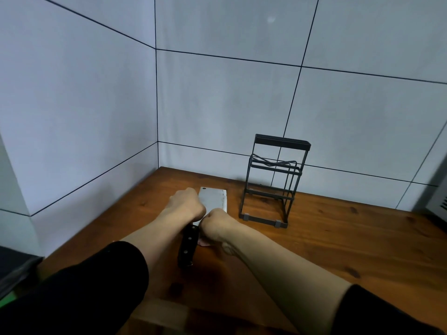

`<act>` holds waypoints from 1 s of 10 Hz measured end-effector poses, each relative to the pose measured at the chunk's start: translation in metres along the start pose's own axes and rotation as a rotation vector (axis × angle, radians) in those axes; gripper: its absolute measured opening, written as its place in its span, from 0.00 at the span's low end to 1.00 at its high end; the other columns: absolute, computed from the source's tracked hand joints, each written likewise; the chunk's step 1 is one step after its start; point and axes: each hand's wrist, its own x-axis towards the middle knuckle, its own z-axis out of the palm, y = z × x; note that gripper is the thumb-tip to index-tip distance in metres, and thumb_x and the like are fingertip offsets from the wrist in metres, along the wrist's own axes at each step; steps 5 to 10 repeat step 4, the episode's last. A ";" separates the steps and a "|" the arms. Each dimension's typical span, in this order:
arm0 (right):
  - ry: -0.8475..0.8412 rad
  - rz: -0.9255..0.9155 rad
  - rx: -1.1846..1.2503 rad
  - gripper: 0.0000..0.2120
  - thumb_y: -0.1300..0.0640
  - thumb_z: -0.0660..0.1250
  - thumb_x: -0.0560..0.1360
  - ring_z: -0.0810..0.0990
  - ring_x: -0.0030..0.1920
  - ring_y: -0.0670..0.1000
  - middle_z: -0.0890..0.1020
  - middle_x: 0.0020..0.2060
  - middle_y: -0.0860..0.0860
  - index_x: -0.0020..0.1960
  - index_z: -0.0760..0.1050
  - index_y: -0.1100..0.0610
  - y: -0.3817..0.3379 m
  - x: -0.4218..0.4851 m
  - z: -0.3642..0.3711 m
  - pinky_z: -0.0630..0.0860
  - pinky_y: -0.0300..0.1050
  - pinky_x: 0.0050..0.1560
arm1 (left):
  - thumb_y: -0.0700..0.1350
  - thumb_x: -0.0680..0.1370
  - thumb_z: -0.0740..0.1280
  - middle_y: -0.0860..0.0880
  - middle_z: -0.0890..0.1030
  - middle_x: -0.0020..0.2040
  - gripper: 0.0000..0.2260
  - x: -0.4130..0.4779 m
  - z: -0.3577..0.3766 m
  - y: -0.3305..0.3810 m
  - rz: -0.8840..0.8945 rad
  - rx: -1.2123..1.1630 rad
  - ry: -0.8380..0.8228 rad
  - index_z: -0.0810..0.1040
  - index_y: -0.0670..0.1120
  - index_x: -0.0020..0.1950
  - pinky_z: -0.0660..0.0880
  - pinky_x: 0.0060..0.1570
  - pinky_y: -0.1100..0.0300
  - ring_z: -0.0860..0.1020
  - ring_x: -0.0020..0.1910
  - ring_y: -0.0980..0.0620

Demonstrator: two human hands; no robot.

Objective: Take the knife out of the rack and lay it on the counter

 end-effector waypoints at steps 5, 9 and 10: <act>-0.020 -0.068 -0.141 0.08 0.69 0.57 0.75 0.75 0.41 0.55 0.76 0.41 0.60 0.45 0.73 0.61 0.006 -0.001 -0.004 0.73 0.46 0.43 | 0.44 0.70 0.62 0.42 0.83 0.52 0.11 -0.009 -0.003 -0.004 -0.011 0.017 0.076 0.79 0.43 0.49 0.74 0.45 0.55 0.81 0.52 0.40; -0.020 -0.068 -0.141 0.08 0.69 0.57 0.75 0.75 0.41 0.55 0.76 0.41 0.60 0.45 0.73 0.61 0.006 -0.001 -0.004 0.73 0.46 0.43 | 0.44 0.70 0.62 0.42 0.83 0.52 0.11 -0.009 -0.003 -0.004 -0.011 0.017 0.076 0.79 0.43 0.49 0.74 0.45 0.55 0.81 0.52 0.40; -0.020 -0.068 -0.141 0.08 0.69 0.57 0.75 0.75 0.41 0.55 0.76 0.41 0.60 0.45 0.73 0.61 0.006 -0.001 -0.004 0.73 0.46 0.43 | 0.44 0.70 0.62 0.42 0.83 0.52 0.11 -0.009 -0.003 -0.004 -0.011 0.017 0.076 0.79 0.43 0.49 0.74 0.45 0.55 0.81 0.52 0.40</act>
